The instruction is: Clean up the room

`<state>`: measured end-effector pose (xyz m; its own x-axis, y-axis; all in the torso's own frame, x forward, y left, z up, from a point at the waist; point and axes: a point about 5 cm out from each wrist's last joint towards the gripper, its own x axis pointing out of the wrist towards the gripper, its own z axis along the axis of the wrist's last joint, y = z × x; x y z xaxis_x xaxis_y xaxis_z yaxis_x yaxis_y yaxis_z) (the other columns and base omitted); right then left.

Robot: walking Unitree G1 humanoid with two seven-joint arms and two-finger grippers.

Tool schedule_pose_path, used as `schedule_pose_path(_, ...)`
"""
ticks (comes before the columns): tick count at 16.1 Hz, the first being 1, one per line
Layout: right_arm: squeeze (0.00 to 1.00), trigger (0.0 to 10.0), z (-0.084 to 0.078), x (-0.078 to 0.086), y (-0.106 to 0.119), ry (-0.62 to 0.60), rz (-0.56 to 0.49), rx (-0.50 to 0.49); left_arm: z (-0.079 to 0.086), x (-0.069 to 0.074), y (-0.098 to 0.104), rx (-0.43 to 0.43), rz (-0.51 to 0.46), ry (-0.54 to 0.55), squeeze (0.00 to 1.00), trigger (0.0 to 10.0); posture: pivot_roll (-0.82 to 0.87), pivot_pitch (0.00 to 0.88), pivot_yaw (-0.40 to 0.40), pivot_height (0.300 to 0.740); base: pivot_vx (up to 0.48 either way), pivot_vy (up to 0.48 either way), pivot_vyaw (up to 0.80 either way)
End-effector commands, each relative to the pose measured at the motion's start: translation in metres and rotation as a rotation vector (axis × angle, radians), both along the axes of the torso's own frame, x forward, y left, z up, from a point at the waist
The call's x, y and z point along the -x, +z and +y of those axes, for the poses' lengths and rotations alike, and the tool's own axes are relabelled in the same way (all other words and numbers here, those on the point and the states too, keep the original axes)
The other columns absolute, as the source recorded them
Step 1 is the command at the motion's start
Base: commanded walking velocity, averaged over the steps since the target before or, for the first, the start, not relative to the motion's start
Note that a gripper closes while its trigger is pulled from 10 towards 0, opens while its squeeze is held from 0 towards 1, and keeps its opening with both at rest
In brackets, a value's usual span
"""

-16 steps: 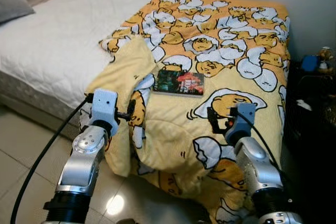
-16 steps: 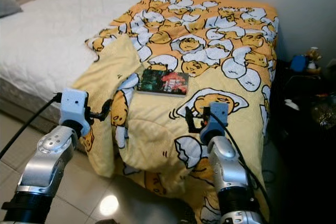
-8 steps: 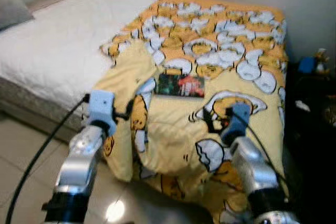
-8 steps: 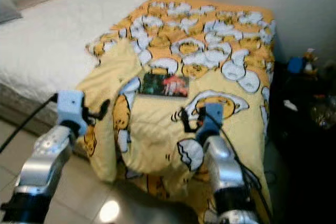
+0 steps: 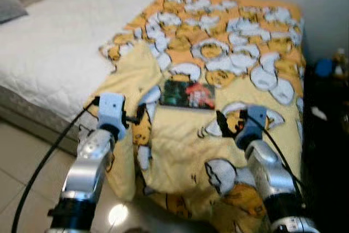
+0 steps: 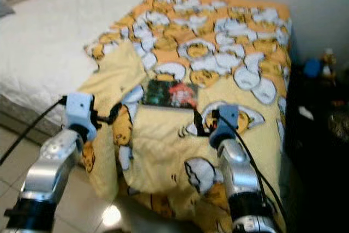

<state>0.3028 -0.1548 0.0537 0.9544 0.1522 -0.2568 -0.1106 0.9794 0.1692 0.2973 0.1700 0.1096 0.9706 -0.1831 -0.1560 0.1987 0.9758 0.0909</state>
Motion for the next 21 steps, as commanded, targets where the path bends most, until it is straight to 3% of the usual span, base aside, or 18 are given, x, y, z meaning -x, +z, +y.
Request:
schedule_pose_path(1, 0.0, 10.0, 0.0118, -0.0013, 0.0011, 0.045, 0.002, 0.0, 0.0085, 0.0014, -0.0014, -0.013, 0.011, 0.022, 0.81, 10.0, -0.05, 0.0, -0.001, 0.74, 0.304, 0.0, 0.79)
schedule_pose_path(4, 0.0, 10.0, 0.0131, -0.0016, 0.0, 0.051, 0.006, -0.014, 0.0084, 0.0009, -0.0012, -0.015, 0.011, 0.017, 0.81, 10.0, -0.05, 0.0, -0.001, 0.74, 0.306, 0.0, 0.66)
schedule_pose_path(9, 0.0, 10.0, 0.0138, -0.0003, -0.0024, 0.087, 0.031, -0.026, 0.0068, 0.0015, -0.0007, -0.043, 0.0, 0.006, 0.78, 10.0, -0.05, 0.0, 0.0, 0.74, 0.061, 0.0, 0.0)
schedule_pose_path(12, 0.0, 10.0, 0.011, -0.0011, -0.0007, 0.086, 0.03, -0.028, 0.0053, 0.0017, -0.0022, -0.041, 0.012, 0.005, 0.69, 10.0, -0.05, 0.0, 0.0, 0.74, 0.0, 0.0, 0.0)
schedule_pose_path(16, 0.0, 10.0, 0.0111, -0.0012, -0.002, 0.071, 0.039, -0.03, 0.0051, 0.0018, -0.0009, -0.018, 0.009, -0.011, 0.72, 10.0, -0.05, 0.0, 0.0, 0.74, 0.0, 0.0, 0.0)
schedule_pose_path(21, 0.0, 10.0, 0.0129, -0.0013, -0.0028, 0.074, 0.045, -0.034, 0.0068, 0.0022, 0.0, -0.008, 0.01, -0.01, 0.72, 10.0, -0.05, 0.0, 0.001, 0.74, 0.28, 0.0, 0.0)
